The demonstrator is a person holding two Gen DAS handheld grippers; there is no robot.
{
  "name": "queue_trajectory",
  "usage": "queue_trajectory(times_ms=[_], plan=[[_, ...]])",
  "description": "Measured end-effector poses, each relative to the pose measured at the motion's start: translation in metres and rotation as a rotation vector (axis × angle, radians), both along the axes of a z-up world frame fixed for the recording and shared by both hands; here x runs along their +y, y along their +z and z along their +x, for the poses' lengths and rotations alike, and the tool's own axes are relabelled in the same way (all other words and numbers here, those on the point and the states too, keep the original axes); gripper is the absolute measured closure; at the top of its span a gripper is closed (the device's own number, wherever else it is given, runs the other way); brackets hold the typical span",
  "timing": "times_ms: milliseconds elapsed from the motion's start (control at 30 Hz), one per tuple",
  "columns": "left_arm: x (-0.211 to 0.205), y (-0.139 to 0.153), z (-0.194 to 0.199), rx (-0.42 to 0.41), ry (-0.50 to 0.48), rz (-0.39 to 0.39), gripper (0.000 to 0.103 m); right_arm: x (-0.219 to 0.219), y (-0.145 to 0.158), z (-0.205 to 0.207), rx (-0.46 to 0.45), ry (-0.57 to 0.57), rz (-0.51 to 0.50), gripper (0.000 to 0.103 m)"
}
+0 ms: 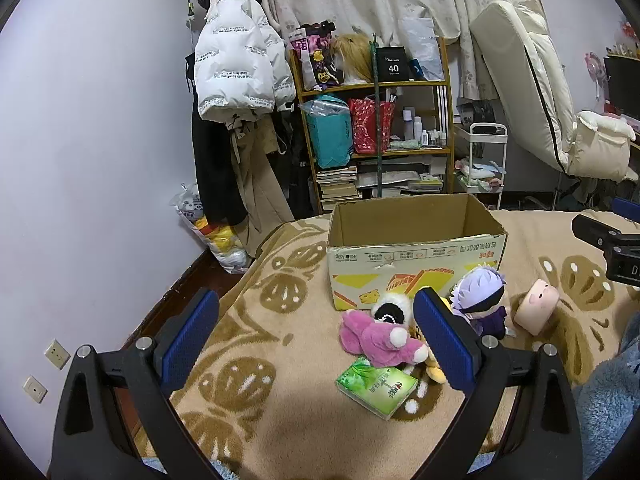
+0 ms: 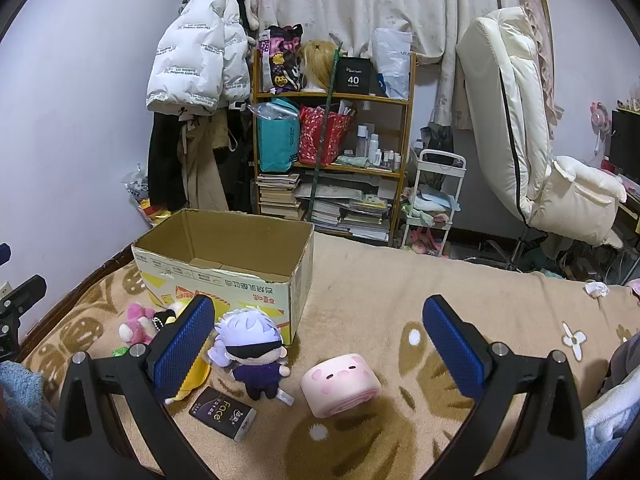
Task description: Organize soft objects
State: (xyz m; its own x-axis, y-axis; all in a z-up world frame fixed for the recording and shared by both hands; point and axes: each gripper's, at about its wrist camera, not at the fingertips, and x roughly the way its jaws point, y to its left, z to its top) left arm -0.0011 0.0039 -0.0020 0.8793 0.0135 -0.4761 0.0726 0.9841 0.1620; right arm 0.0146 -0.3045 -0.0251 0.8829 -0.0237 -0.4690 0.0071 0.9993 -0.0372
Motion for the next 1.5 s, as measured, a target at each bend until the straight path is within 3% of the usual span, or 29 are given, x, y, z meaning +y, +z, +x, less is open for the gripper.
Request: queue_trajectory(times_ms=[1500], plan=[[-0.0038,-0.0020,0.0030,0.006,0.002,0.007,0.006,-0.0005,-0.0006,0.0009,0.002,-0.002,0.007,0.000]])
